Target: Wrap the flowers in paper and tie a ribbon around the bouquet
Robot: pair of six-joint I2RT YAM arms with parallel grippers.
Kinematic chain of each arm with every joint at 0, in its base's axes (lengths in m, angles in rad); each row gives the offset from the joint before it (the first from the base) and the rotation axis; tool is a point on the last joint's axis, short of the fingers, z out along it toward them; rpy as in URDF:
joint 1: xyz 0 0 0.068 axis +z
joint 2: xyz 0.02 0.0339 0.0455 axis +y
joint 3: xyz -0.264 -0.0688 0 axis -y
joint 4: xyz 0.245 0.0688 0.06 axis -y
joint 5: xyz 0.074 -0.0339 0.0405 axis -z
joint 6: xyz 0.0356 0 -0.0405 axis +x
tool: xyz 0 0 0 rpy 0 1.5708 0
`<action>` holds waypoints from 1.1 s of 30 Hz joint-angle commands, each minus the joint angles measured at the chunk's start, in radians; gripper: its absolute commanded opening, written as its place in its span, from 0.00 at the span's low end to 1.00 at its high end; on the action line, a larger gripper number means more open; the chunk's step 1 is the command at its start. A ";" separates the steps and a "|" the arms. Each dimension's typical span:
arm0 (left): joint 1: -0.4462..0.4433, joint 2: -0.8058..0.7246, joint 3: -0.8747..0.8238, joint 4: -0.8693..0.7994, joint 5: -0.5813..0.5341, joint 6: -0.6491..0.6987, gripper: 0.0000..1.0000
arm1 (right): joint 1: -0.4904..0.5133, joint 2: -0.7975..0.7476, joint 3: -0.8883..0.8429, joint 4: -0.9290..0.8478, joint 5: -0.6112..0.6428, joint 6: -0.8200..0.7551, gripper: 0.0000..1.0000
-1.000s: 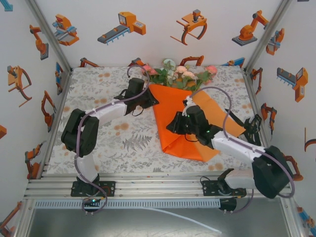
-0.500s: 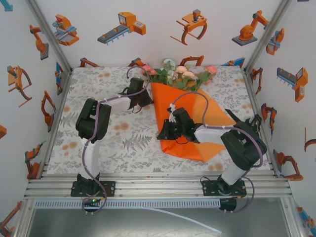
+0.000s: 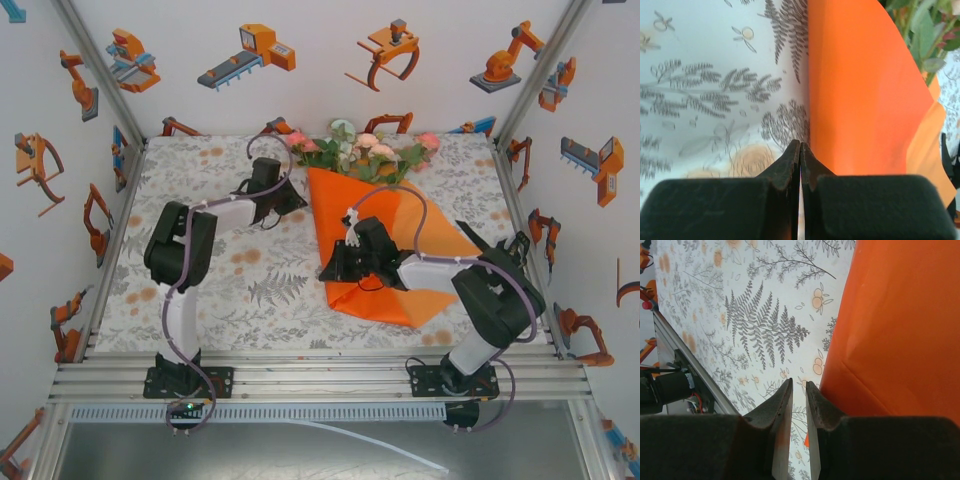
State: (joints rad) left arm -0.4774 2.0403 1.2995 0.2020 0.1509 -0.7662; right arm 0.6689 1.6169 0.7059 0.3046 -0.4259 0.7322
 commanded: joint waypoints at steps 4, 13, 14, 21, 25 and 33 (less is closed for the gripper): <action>-0.040 -0.063 -0.023 0.153 0.045 -0.065 0.09 | -0.005 0.003 0.013 0.000 0.016 0.006 0.22; -0.027 0.118 0.073 0.156 0.029 -0.072 0.08 | -0.005 0.048 0.027 -0.046 0.020 0.028 0.22; -0.023 0.130 0.082 0.163 0.035 -0.074 0.08 | -0.005 0.051 0.029 -0.054 0.021 0.027 0.21; -0.007 0.231 0.195 0.170 0.044 -0.071 0.08 | -0.003 0.076 0.005 -0.066 -0.021 0.026 0.19; 0.017 0.313 0.292 0.158 0.044 -0.093 0.08 | 0.002 0.073 -0.020 -0.029 -0.055 0.038 0.18; 0.058 0.373 0.425 0.132 0.076 -0.108 0.08 | 0.004 0.018 -0.023 -0.050 -0.084 0.041 0.17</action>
State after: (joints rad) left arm -0.4377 2.4203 1.6836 0.3450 0.2111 -0.8658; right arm 0.6689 1.6787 0.6849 0.2737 -0.4885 0.7631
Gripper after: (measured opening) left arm 0.079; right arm 0.172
